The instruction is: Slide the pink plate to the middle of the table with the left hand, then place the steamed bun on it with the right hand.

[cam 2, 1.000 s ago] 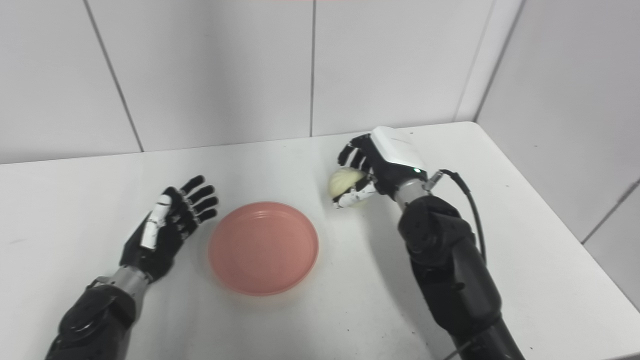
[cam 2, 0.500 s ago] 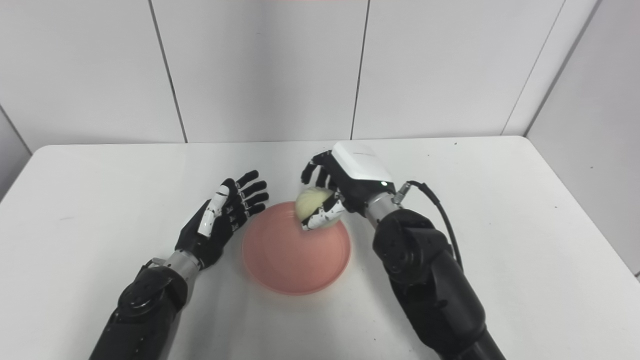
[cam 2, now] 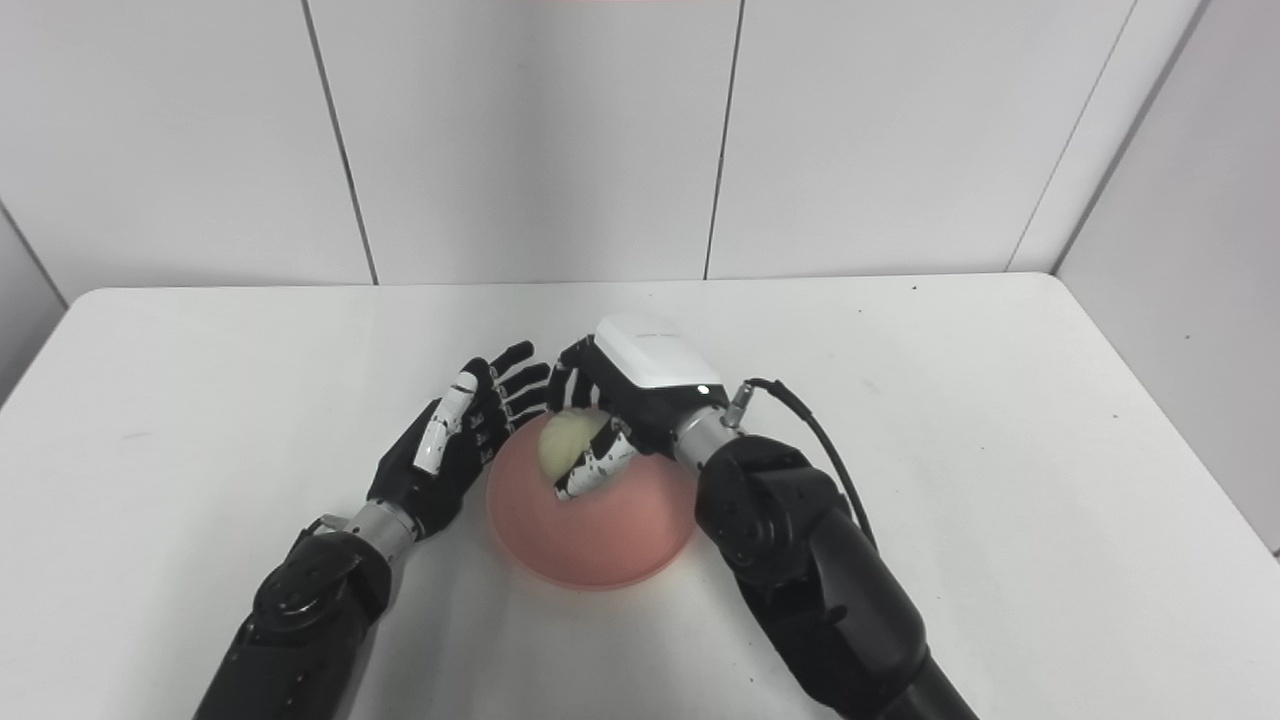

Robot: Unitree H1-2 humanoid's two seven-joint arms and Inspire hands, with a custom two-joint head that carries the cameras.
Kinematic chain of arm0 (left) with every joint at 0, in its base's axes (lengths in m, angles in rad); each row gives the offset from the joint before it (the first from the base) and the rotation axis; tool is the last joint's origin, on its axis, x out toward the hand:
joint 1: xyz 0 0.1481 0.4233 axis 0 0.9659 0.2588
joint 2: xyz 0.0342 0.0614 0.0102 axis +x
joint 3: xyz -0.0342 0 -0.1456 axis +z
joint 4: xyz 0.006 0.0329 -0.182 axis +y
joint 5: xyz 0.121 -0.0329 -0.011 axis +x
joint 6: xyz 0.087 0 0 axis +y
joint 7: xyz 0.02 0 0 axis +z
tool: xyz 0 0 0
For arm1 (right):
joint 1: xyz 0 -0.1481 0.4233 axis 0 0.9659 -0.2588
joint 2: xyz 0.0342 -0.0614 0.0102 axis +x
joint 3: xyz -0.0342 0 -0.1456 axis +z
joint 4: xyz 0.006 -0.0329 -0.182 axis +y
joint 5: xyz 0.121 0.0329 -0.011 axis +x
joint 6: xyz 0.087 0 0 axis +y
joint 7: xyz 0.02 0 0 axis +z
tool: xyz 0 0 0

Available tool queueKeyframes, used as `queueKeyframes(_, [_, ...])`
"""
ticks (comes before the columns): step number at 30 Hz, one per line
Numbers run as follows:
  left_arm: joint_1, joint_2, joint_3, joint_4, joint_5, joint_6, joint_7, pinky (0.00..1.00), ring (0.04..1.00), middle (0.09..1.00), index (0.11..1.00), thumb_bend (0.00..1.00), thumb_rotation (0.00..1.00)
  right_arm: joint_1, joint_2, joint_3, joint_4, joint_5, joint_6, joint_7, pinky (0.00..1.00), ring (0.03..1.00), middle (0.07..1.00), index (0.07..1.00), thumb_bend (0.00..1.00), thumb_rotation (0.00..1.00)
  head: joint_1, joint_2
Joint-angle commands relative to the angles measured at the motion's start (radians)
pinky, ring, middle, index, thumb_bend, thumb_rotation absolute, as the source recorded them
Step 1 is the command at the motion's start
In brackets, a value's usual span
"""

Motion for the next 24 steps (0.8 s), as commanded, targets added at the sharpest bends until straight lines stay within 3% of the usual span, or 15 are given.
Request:
queueKeyframes(1, [0.055,0.003,-0.014,0.053,0.032,0.127,0.014,0.86,0.876,0.888,0.892,0.42,1.0,-0.02,0.002,-0.011,-0.003,0.007,-0.037,-0.035,0.27,0.36,0.481,0.489,0.52,0.0,0.002,0.004])
queueKeyframes(7, [0.056,0.003,-0.016,0.045,0.031,0.134,0.014,0.86,0.873,0.889,0.89,0.43,1.0,-0.01,-0.003,-0.009,0.035,0.008,-0.051,-0.05,0.29,0.378,0.416,0.529,0.52,0.0,0.007,0.011])
queueKeyframes(17, [0.06,0.003,-0.021,0.028,0.032,0.147,0.013,0.89,0.885,0.899,0.9,0.43,1.0,-0.011,-0.017,0.032,0.127,-0.014,-0.092,-0.063,0.34,0.411,0.408,0.534,0.51,0.0,0.013,0.016])
queueKeyframes(21, [0.058,0.003,-0.021,0.031,0.031,0.143,0.012,0.88,0.887,0.899,0.899,0.43,1.0,-0.014,-0.028,0.048,0.101,-0.036,-0.091,-0.055,0.38,0.481,0.476,0.507,0.52,0.0,0.016,0.017])
queueKeyframes(22, [0.057,0.002,-0.02,0.033,0.031,0.142,0.012,0.88,0.884,0.896,0.896,0.42,1.0,-0.016,-0.028,0.047,0.084,-0.04,-0.079,-0.044,0.43,0.562,0.679,0.728,0.65,0.17,0.016,0.017])
queueKeyframes(24, [0.057,0.0,-0.018,0.035,0.029,0.142,0.016,0.88,0.881,0.891,0.892,0.42,1.0,-0.019,-0.026,0.043,0.042,-0.051,-0.052,-0.016,0.45,0.607,0.758,0.793,0.7,0.26,0.016,0.017])
